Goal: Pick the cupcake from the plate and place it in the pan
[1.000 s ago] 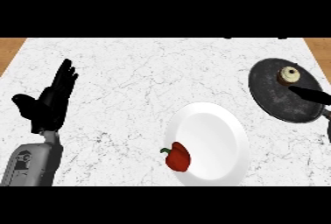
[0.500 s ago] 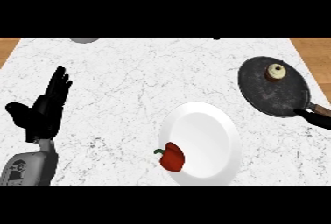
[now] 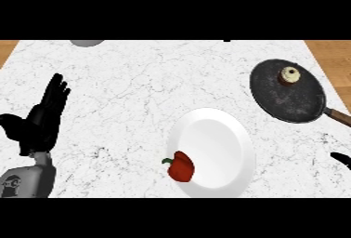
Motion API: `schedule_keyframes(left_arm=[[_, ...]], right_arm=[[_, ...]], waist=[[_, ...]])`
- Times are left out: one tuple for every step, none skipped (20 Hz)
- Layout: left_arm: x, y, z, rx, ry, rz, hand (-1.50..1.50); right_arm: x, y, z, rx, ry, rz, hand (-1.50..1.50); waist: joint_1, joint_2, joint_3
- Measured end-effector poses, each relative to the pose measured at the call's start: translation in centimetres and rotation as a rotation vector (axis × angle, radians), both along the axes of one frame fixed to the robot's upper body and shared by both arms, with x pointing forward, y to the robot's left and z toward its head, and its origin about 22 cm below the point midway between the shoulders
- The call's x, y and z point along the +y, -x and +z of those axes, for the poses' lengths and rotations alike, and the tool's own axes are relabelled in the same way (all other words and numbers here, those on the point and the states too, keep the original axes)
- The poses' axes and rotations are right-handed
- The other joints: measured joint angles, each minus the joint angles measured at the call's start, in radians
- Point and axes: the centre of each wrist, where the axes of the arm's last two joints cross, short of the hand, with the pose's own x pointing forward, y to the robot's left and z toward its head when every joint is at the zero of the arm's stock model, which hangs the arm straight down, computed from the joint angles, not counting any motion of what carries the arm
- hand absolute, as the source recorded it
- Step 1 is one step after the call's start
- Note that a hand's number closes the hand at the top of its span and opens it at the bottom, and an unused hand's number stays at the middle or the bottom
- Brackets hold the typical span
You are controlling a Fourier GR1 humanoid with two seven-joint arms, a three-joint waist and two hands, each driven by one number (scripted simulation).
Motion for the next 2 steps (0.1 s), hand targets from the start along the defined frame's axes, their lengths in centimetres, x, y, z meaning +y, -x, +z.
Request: schedule_keyframes(left_arm=[[0.10, -0.01, 0.25, 0.000, 0.003, -0.002, 0.00], [-0.01, -0.17, 0.39, 0.002, 0.002, -0.008, 0.00]], right_arm=[[0.28, 1.08, 0.57, 0.007, 0.008, -0.001, -1.50], [0.71, 2.07, 1.23, 0.013, 0.016, -0.005, -1.50]], waist=[[0.003, 0.001, 0.000], [0.006, 0.003, 0.001]])
